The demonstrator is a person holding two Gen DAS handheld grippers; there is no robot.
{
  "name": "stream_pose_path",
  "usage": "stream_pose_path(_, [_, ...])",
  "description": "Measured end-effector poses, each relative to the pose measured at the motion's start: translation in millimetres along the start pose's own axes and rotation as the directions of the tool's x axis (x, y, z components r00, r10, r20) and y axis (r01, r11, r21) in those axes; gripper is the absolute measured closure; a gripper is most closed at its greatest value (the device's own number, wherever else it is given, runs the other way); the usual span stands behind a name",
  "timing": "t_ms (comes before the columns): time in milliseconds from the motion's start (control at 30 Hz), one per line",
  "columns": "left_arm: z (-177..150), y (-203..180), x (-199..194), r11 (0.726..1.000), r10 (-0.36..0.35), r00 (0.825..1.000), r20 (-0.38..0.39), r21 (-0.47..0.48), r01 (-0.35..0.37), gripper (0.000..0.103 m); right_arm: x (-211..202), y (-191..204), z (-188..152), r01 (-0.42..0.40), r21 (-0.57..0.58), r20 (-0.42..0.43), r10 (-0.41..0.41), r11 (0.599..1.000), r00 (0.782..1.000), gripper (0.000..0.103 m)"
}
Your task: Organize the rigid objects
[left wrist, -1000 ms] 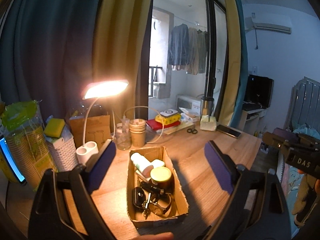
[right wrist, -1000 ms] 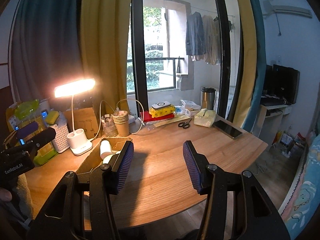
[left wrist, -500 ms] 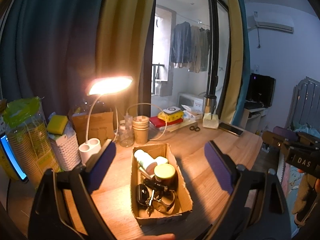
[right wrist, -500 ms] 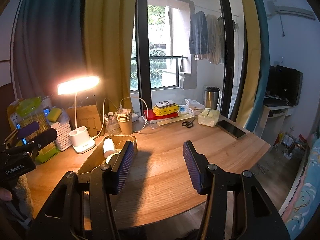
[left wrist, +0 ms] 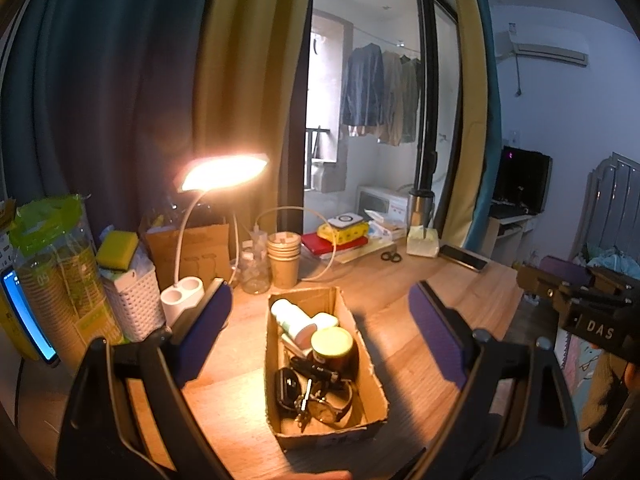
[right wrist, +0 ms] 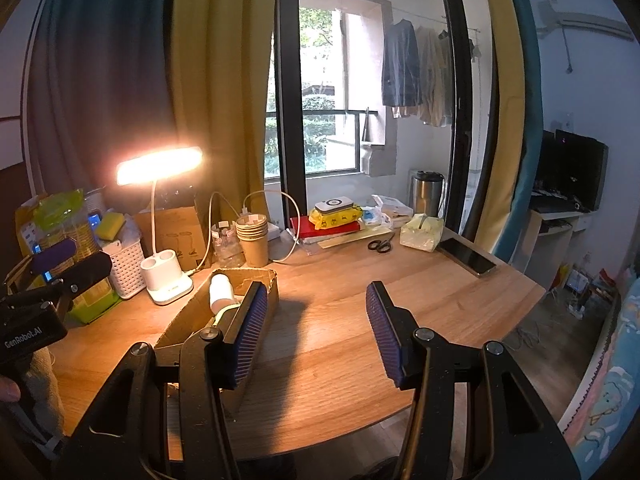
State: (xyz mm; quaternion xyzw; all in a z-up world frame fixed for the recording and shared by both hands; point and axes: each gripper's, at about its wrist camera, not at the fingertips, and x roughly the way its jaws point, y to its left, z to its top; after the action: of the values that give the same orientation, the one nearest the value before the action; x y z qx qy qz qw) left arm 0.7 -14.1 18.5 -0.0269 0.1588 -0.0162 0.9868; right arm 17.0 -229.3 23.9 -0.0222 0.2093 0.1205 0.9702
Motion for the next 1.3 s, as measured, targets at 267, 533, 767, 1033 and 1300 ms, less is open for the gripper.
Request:
stream_pose_path(267, [-0.1,0.7,0.6,1.0,-0.004,1.0,-0.002,0.006,0.004,0.012,0.2,-0.3,-0.4,0.001,0.0,-0.001,-0.001,1.0,1.0,0.049])
stream_pose_path(533, [-0.6,-0.9,0.4,1.0,-0.007,1.0,-0.005,0.007,0.007,0.012,0.5,-0.3,-0.2,0.001,0.0,-0.002,-0.001,1.0,1.0,0.049])
stream_pose_path(767, [-0.7,-1.7,0.4,1.0,-0.008,1.0,-0.005,0.005,0.008,0.012,0.4,-0.2,-0.2,0.001,0.0,-0.002,-0.001,1.0,1.0,0.049])
stream_pose_path(1033, [-0.8,-2.2,1.0,1.0,-0.012,1.0,-0.006,0.002,0.012,0.012,1.8,0.7,-1.2,0.003,-0.003,-0.008,-0.003,1.0,1.0,0.049])
stream_pose_path(1300, [-3.8,-1.5,5.3,1.0,-0.002,1.0,-0.016,-0.007,0.002,0.012,8.1,1.7,-6.4,-0.005,-0.009,-0.023,0.005,1.0,1.0,0.049])
